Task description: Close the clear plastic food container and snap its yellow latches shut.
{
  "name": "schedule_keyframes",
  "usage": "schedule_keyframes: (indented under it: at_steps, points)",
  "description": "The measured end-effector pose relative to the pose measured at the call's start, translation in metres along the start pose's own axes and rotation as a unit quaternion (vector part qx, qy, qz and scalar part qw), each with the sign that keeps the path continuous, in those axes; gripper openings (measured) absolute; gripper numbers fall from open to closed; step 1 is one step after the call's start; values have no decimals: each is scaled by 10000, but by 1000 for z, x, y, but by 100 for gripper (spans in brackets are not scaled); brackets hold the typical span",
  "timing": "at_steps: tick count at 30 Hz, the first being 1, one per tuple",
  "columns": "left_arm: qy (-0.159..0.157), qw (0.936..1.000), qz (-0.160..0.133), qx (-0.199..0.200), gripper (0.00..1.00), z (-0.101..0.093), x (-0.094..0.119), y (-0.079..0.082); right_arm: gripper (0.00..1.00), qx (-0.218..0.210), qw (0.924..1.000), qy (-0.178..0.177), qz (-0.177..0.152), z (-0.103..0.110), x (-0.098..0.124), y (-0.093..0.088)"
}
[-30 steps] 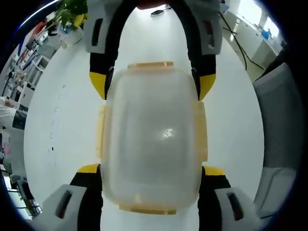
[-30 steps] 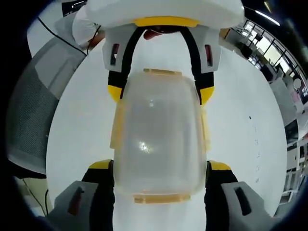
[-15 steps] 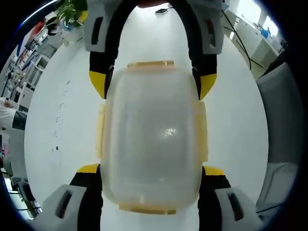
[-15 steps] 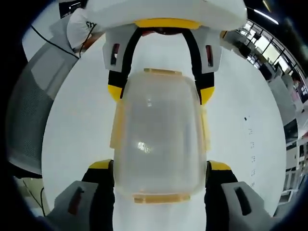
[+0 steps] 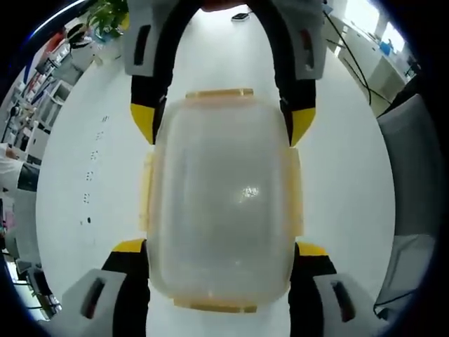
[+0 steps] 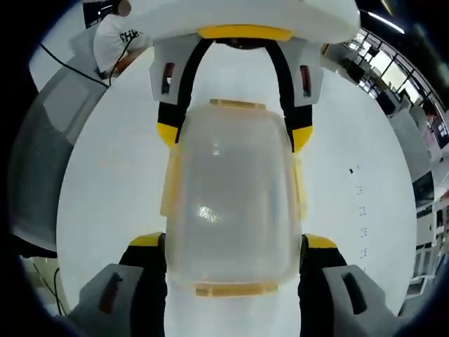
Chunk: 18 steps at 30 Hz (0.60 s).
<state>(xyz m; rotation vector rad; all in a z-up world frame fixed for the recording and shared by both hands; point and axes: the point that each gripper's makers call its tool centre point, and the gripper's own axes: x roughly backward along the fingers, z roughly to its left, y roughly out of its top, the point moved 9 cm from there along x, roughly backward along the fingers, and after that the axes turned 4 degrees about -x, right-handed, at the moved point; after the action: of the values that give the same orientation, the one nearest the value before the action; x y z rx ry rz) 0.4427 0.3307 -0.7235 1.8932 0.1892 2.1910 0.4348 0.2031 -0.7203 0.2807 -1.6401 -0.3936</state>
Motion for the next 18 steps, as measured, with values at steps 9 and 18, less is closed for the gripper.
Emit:
schedule_keyframes:
  at_steps: [9, 18]
  points:
    - [-7, 10000, 32, -29, 80, 7, -1, 0, 75, -24, 10000, 2, 64, -8, -1, 1]
    - [-31, 10000, 43, -50, 81, 8, -2, 1, 76, -49, 10000, 22, -33, -7, 0, -1]
